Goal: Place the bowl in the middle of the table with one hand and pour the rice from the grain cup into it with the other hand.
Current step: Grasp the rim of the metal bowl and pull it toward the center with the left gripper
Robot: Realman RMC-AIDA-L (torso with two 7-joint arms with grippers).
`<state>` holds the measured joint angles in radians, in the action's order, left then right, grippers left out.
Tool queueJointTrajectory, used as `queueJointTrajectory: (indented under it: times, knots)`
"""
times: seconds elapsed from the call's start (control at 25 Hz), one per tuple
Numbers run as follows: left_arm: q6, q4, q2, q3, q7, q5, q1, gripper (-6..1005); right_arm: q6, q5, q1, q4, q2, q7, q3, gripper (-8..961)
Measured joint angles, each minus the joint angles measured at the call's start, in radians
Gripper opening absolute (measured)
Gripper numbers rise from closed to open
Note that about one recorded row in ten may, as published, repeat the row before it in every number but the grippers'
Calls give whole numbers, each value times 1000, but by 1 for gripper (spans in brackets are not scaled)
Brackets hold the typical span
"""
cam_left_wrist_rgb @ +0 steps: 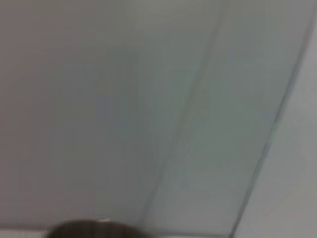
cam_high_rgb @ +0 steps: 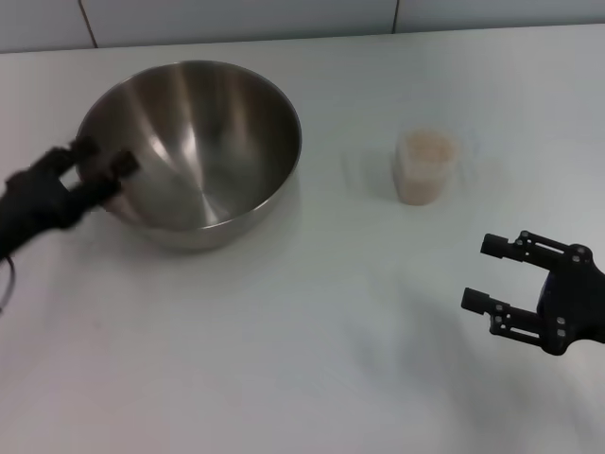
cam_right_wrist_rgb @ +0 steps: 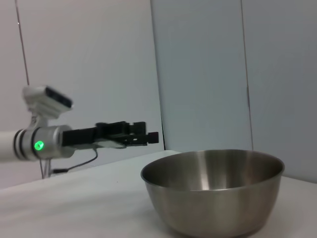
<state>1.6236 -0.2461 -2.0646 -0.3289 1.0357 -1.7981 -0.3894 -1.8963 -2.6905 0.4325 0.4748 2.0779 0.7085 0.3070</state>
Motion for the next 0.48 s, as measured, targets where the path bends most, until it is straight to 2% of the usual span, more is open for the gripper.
queueJointTrajectory:
  times: [0.04, 0.08, 0.12, 0.2, 0.24, 0.28, 0.32, 0.36, 0.48]
  knots:
    - [-77, -143, -1, -28, 209, -8, -23, 846, 2, 0, 1, -3, -1, -1, 2, 709]
    - [-77, -143, -1, -28, 209, -8, -23, 846, 2, 0, 1, -3, -1, -1, 2, 709]
    - [-114, -210, -1, -55, 307, -9, -32, 845, 2, 1, 1, -5, -1, -2, 3, 709]
    - [-114, -210, -1, -55, 307, -9, -32, 844, 2, 1, 2, -5, -1, -4, 4, 709]
    - [-139, -261, -1, -73, 370, -9, -36, 843, 2, 4, 3, -7, -1, -9, 5, 709]
    - [-139, -261, -1, -73, 370, -9, -36, 843, 2, 4, 3, -7, -1, -9, 5, 709]
    - [-204, -385, -3, -108, 510, -11, -41, 842, 2, 8, 3, -8, -1, -12, 5, 709]
    - [-231, -415, -2, -121, 558, -17, -43, 842, 2, 12, 2, -8, -1, -13, 4, 709]
    - [-259, -439, -1, -138, 597, -25, -44, 840, 2, 31, -2, -8, -1, -14, 1, 710]
